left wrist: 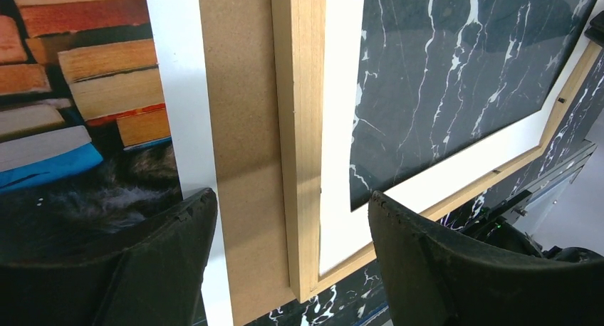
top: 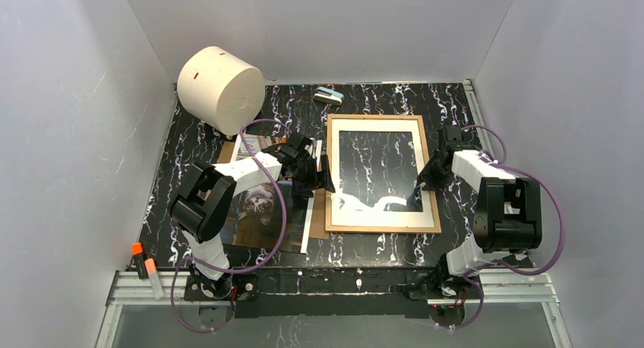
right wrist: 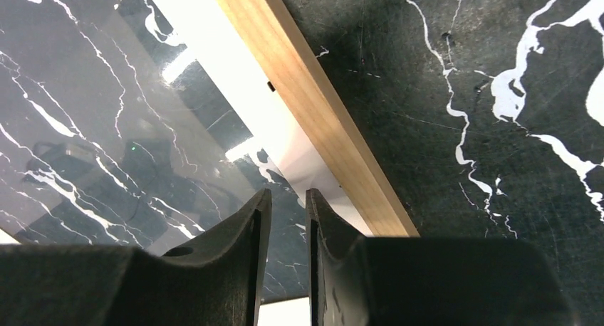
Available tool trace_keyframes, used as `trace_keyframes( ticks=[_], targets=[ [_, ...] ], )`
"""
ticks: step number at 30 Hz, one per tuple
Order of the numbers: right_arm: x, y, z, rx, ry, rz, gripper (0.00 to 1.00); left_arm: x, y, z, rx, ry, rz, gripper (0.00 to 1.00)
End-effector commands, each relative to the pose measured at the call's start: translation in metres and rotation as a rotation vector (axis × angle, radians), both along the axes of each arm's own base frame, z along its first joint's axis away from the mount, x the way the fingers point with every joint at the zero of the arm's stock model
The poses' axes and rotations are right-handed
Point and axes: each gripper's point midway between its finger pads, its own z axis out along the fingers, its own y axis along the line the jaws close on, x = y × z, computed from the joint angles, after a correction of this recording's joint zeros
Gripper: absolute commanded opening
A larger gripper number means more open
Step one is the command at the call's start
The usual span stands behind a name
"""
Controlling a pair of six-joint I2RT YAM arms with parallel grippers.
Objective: Put the photo into the frame
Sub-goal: Adjust the photo frame item on the photo frame.
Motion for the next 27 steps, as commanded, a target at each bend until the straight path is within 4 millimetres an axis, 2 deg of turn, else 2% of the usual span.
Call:
trace_keyframes(
  ticks=[1, 7, 12, 16, 20, 24, 27],
  targets=[
    [0.004, 0.004, 0.008, 0.021, -0.036, 0.027, 0.32, 0.003, 0.001, 0.004, 0.017, -0.018, 0.006, 0.75],
    [-0.011, -0.004, 0.022, -0.018, -0.038, -0.006, 0.32, 0.000, 0.004, 0.004, 0.021, -0.019, 0.008, 0.75],
    [-0.032, -0.015, 0.039, -0.072, -0.047, -0.038, 0.38, -0.003, 0.004, 0.005, 0.014, -0.025, 0.003, 0.76],
    [-0.052, -0.015, 0.033, -0.074, 0.001, -0.034, 0.38, -0.005, 0.005, 0.004, 0.010, -0.030, 0.000, 0.76],
    [-0.059, -0.011, 0.028, -0.045, 0.010, -0.040, 0.39, -0.009, 0.007, 0.003, 0.010, -0.035, -0.001, 0.76],
    [-0.079, -0.009, 0.014, -0.036, 0.094, -0.059, 0.39, -0.013, 0.009, 0.000, 0.010, -0.029, -0.002, 0.76],
    [-0.085, -0.006, 0.005, -0.017, 0.118, -0.067, 0.33, -0.016, 0.009, -0.003, 0.004, -0.018, -0.001, 0.76]
  ],
)
